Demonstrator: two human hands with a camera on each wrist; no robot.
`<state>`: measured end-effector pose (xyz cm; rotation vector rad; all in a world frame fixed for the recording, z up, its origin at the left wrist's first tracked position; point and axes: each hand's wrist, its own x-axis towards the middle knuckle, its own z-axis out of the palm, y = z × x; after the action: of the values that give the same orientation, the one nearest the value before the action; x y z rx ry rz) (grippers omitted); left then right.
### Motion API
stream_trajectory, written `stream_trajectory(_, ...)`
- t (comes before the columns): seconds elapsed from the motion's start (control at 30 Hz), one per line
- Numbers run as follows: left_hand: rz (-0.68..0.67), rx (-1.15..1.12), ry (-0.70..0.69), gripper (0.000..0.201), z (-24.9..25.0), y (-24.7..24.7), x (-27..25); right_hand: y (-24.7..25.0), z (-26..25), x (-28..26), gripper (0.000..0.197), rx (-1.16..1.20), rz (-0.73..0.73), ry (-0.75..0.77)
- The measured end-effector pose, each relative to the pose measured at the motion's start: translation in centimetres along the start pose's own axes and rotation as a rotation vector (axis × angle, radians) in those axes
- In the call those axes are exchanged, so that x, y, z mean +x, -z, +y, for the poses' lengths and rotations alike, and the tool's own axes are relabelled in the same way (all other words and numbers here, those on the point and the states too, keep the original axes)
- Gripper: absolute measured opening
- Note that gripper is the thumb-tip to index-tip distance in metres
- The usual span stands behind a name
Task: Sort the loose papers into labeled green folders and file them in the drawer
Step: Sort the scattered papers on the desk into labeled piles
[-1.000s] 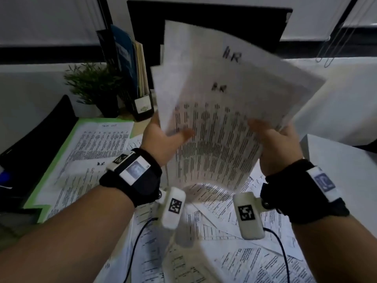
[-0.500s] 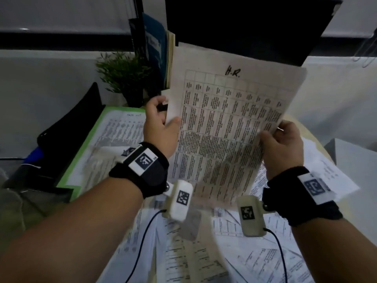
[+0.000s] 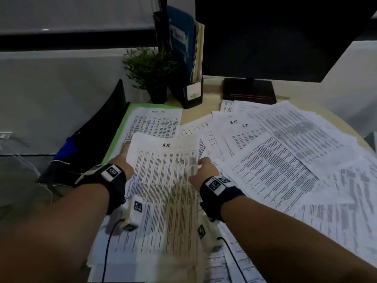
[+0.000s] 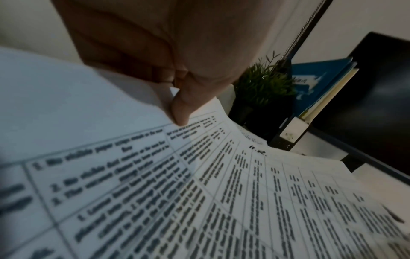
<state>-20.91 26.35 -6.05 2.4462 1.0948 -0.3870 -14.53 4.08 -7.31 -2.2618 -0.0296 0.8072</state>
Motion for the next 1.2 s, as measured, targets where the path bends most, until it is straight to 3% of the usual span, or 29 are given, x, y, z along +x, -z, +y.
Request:
stream_trajectory(0.13,0.063,0.063,0.105,0.039,-0.7,-1.1,0.2,-1.4,-0.4,0.2,0.05,-0.032,-0.044,-0.009)
stream_trajectory(0.3,0.161,0.056,0.178,0.061,2.3,-1.3,-1.0,2.2,1.4,0.4,0.047,-0.098,0.043,-0.033)
stream_trajectory(0.43,0.121,-0.034,-0.063,0.064,8.9,-3.0,-2.3,8.8,5.5,0.3,0.052,-0.549,0.193,-0.102)
stream_trajectory(0.53,0.008,-0.074,-0.285,0.06,13.5,-5.7,-3.9,12.7,9.1,-1.3,0.063,-0.776,0.064,-0.21)
stream_trajectory(0.6,-0.099,-0.097,-0.379,0.06,15.8,-7.9,-5.3,13.9,11.5,-2.5,0.085,-0.871,-0.027,-0.214)
stream_trajectory(0.7,-0.221,-0.029,-0.402,0.069,18.5,-11.0,-7.4,13.8,14.2,-3.5,0.107,-0.937,-0.11,-0.115)
stream_trajectory(0.8,-0.211,0.193,-0.393,0.085,20.3,-12.8,-8.3,13.6,15.0,-3.4,0.111,-0.938,-0.1,-0.072)
stream_trajectory(0.93,-0.176,0.321,-0.43,0.094,22.0,-13.5,-8.0,13.7,14.7,-3.5,0.104,-0.922,-0.095,-0.061)
stream_trajectory(1.07,-0.208,0.313,-0.374,0.095,23.3,-14.0,-7.8,14.5,14.7,-3.2,0.096,-0.967,-0.115,0.026)
stream_trajectory(1.2,-0.25,0.257,-0.329,0.063,23.8,-14.3,-7.6,16.8,15.0,-2.9,0.086,-0.874,-0.143,0.134)
